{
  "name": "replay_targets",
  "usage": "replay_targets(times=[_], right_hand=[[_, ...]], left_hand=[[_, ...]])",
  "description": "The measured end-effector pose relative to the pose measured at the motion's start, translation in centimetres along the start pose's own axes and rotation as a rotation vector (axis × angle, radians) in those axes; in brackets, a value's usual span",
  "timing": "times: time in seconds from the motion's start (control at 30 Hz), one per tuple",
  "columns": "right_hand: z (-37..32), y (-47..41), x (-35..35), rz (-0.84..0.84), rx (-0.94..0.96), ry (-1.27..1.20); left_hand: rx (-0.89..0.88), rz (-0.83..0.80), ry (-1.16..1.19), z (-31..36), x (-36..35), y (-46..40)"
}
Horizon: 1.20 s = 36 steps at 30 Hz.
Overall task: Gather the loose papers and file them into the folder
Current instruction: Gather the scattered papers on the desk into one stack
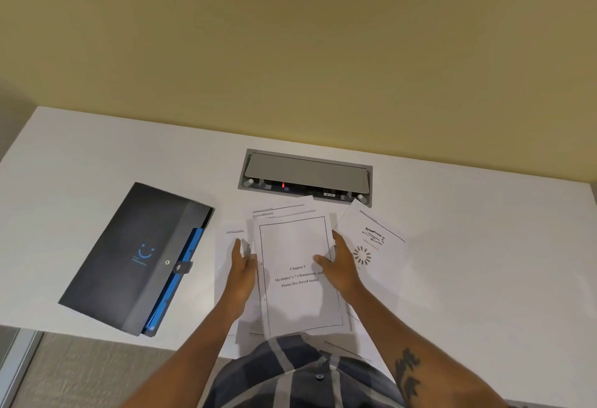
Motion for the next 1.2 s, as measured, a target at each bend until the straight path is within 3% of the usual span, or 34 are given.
replay_targets(times=[0.1, 0.2, 0.37, 0.47, 0.63, 0.83, 0.97, 1.1, 1.2], right_hand=[[0.7, 0.9, -1.3, -0.033, -0.035, 0.036], [1.2, 1.6, -1.7, -0.075, -0.042, 0.084], [1.5, 1.9, 3.9, 0.195, -0.049, 0.295], [2.5, 2.3, 9.1, 0.303, -0.071, 0.586], [4.1, 2.2, 14.5, 0.214, -0.104, 0.845], [5.4, 1.8, 15.0, 0.07, -0.186, 0.985], [5.2, 2.2, 14.3, 0.112, -0.089, 1.13], [4.8, 2.8, 13.4, 0.159, 0.098, 1.084], [5.4, 3.5, 12.4, 0.209, 0.147, 0.755]], left_hand=[[0.068, 0.036, 0.027, -1.1, -0.3, 0.5], [0.027, 0.02, -0.041, -2.2, -0.8, 1.0], [0.074, 0.075, -0.056, -4.2, 0.0, 1.8], [0.033, 0.104, -0.082, -5.1, 0.6, 2.7], [0.026, 0.159, -0.119, -6.8, 1.5, 4.2], [0.011, 0.192, -0.151, -7.9, 1.7, 5.8], [-0.02, 0.221, -0.159, -8.3, 1.6, 6.8], [-0.053, 0.256, -0.142, -8.3, 1.0, 7.8], [-0.07, 0.284, -0.113, -8.1, 0.8, 8.5]])
Point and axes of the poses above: each hand's wrist, its own y-axis away from the middle knuckle, its own x-axis out of the back of the hand, z = x × y, the point moved 4 cm from there along -y, towards the middle knuckle, and after that the axes turned 4 degrees about -z, right-handed, at the moved point
